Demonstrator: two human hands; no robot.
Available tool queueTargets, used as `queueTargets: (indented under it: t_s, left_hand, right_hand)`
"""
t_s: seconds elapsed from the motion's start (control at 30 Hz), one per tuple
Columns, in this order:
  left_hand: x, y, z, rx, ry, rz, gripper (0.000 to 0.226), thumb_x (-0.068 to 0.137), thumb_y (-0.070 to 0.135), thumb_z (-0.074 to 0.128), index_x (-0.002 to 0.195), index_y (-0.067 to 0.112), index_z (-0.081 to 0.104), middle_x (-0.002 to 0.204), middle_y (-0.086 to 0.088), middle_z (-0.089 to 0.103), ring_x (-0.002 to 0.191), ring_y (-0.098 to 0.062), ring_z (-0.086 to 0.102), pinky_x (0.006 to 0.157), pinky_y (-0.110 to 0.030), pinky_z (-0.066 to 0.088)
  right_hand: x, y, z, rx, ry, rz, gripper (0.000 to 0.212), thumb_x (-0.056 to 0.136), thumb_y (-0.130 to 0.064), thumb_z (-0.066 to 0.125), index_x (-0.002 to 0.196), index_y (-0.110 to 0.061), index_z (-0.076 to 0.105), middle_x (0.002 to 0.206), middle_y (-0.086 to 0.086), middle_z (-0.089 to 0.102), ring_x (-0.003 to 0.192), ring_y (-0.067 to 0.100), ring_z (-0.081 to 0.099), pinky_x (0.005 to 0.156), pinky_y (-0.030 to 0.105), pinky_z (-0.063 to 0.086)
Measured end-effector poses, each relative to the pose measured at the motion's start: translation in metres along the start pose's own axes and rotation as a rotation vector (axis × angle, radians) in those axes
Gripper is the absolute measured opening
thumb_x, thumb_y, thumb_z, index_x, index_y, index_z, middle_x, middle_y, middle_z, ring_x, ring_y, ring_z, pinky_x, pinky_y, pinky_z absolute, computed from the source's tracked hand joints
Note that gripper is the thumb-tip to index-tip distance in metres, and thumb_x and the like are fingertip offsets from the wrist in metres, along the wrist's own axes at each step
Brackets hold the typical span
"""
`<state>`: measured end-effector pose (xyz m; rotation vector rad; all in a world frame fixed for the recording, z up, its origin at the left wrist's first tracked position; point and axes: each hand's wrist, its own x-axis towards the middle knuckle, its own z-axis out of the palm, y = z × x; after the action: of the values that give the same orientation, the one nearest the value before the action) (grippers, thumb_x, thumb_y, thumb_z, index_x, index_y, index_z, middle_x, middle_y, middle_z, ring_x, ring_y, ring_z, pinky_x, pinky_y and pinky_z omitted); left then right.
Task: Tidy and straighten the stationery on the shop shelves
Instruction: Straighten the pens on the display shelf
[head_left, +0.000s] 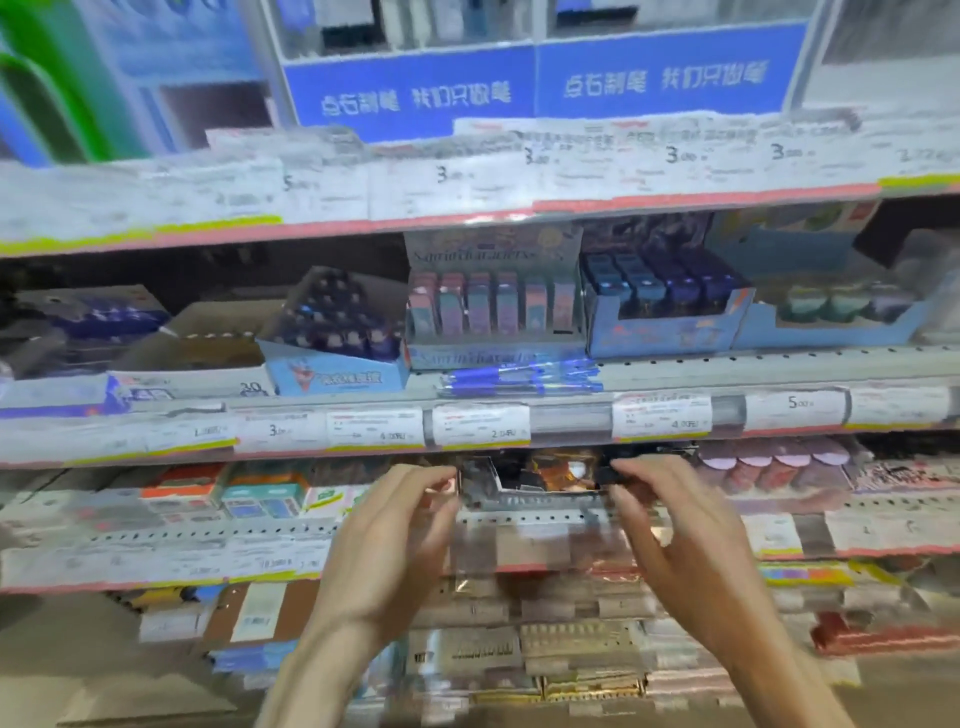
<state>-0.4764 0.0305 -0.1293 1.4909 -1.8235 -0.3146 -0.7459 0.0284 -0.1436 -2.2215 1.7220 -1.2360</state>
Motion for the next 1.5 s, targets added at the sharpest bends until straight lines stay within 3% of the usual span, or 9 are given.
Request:
queueTargets:
  t_s: [0.17, 0.37, 0.5, 0.73, 0.83, 1.03, 1.2, 1.33, 1.5]
  left_hand:
    - [0.026, -0.027, -0.043, 0.14, -0.035, 0.313, 0.027, 0.094, 0.032, 0.058, 0.12, 0.026, 0.06, 0.106, 0.014, 0.061, 0.094, -0.013, 0.06, 0.077, -0.036, 0.052]
    - [0.049, -0.009, -0.063, 0.296, -0.039, 0.393, 0.024, 0.09, 0.039, 0.051, 0.11, 0.03, 0.059, 0.103, 0.015, 0.059, 0.095, -0.011, 0.057, 0.073, -0.034, 0.052]
    - [0.062, 0.008, -0.071, 0.383, -0.014, 0.483, 0.026, 0.095, 0.037, 0.052, 0.117, 0.025, 0.059, 0.105, 0.01, 0.057, 0.094, -0.015, 0.058, 0.071, -0.033, 0.051]
    - [0.094, 0.032, -0.059, 0.498, -0.051, 0.486, 0.032, 0.096, 0.049, 0.044, 0.116, 0.027, 0.056, 0.11, 0.009, 0.053, 0.1, -0.017, 0.057, 0.071, -0.04, 0.053]
    - [0.099, 0.032, -0.055, 0.513, -0.055, 0.454, 0.034, 0.096, 0.054, 0.042, 0.113, 0.028, 0.058, 0.107, 0.011, 0.056, 0.101, -0.016, 0.057, 0.074, -0.039, 0.053]
    - [0.102, 0.03, -0.053, 0.529, -0.086, 0.401, 0.04, 0.095, 0.059, 0.034, 0.107, 0.031, 0.061, 0.101, 0.014, 0.059, 0.099, -0.015, 0.056, 0.074, -0.037, 0.053]
    - [0.104, 0.031, -0.054, 0.482, -0.126, 0.356, 0.036, 0.095, 0.057, 0.043, 0.111, 0.032, 0.063, 0.104, 0.014, 0.058, 0.103, -0.012, 0.053, 0.081, -0.033, 0.05]
    - [0.105, 0.032, -0.055, 0.441, -0.152, 0.322, 0.034, 0.096, 0.056, 0.047, 0.115, 0.033, 0.062, 0.106, 0.012, 0.057, 0.106, -0.012, 0.052, 0.083, -0.031, 0.046]
    - [0.105, 0.034, -0.057, 0.404, -0.151, 0.302, 0.027, 0.094, 0.056, 0.051, 0.107, 0.034, 0.058, 0.09, 0.012, 0.048, 0.094, -0.013, 0.049, 0.077, -0.03, 0.042]
  right_hand:
    - [0.02, -0.036, 0.001, -0.201, 0.034, -0.132, 0.027, 0.096, -0.027, 0.055, 0.115, -0.013, 0.066, 0.108, 0.0, 0.064, 0.1, 0.024, 0.063, 0.084, 0.039, 0.052]
    - [0.05, -0.053, -0.022, -0.343, 0.018, -0.306, 0.022, 0.095, -0.023, 0.058, 0.113, -0.012, 0.065, 0.107, 0.002, 0.062, 0.096, 0.026, 0.063, 0.077, 0.041, 0.055]
    - [0.079, -0.051, -0.04, -0.38, 0.002, -0.366, 0.019, 0.096, -0.023, 0.058, 0.111, -0.013, 0.064, 0.105, 0.002, 0.059, 0.094, 0.026, 0.06, 0.074, 0.039, 0.052]
    - [0.115, -0.044, -0.052, -0.412, -0.3, -0.302, 0.025, 0.095, -0.04, 0.055, 0.113, -0.023, 0.06, 0.104, -0.007, 0.058, 0.102, 0.019, 0.055, 0.084, 0.035, 0.046]
    - [0.123, -0.043, -0.052, -0.349, -0.373, -0.249, 0.019, 0.095, -0.041, 0.055, 0.107, -0.027, 0.055, 0.094, -0.014, 0.052, 0.095, 0.015, 0.054, 0.08, 0.031, 0.043]
    - [0.132, -0.045, -0.051, -0.248, -0.424, -0.133, 0.013, 0.092, -0.034, 0.062, 0.1, -0.03, 0.053, 0.084, -0.012, 0.06, 0.08, 0.011, 0.055, 0.07, 0.027, 0.04]
    - [0.136, -0.046, -0.052, -0.183, -0.437, -0.083, 0.017, 0.09, -0.032, 0.067, 0.101, -0.03, 0.054, 0.082, -0.011, 0.059, 0.076, 0.006, 0.053, 0.062, 0.015, 0.035]
    - [0.136, -0.047, -0.053, -0.176, -0.448, -0.07, 0.017, 0.091, -0.032, 0.067, 0.104, -0.029, 0.057, 0.081, -0.009, 0.058, 0.077, 0.008, 0.052, 0.063, 0.015, 0.037]
    - [0.136, -0.049, -0.055, -0.154, -0.442, -0.062, 0.014, 0.089, -0.034, 0.069, 0.1, -0.031, 0.06, 0.085, -0.01, 0.059, 0.076, 0.004, 0.051, 0.062, 0.017, 0.037]
